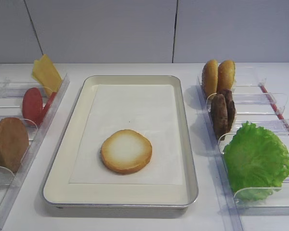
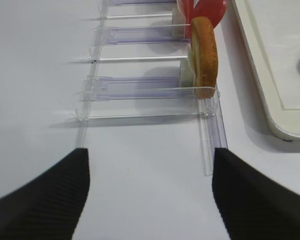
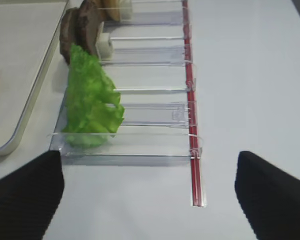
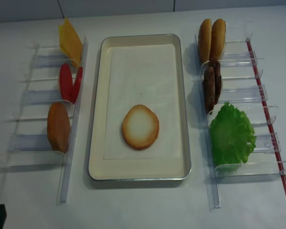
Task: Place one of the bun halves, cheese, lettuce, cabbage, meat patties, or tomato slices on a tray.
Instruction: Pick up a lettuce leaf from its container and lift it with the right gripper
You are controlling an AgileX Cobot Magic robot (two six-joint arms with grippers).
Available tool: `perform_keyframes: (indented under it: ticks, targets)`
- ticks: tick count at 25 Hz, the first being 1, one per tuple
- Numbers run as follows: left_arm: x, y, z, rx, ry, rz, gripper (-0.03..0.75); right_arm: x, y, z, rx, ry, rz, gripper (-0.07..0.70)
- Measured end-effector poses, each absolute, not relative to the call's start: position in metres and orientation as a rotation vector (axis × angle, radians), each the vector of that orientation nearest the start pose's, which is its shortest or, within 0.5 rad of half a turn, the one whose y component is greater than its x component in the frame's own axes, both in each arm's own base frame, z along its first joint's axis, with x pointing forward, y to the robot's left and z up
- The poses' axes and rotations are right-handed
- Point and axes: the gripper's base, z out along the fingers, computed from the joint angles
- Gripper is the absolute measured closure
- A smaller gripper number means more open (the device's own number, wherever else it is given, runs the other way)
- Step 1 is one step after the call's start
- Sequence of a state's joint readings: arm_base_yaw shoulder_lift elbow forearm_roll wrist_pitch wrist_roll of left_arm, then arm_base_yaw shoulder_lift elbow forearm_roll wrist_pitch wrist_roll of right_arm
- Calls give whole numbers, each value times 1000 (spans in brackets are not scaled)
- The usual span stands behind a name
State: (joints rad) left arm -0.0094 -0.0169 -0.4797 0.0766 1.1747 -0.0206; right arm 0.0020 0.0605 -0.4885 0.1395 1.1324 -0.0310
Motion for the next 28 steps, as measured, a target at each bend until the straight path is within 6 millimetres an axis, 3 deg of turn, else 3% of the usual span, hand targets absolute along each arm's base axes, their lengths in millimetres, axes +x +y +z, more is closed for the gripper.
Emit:
perform_keyframes:
  ticks: [9,17,28]
  targets:
    - [-10,7,263,-21,2160,76,228,33,23,280,-130,2233,291,-34]
    - [-10,7,263,-21,2160,76,228,73,33,281,-205,2269,424,-12]
    - [-10,7,263,-21,2160,76,228,148,41,254,-271,2504,558,64]
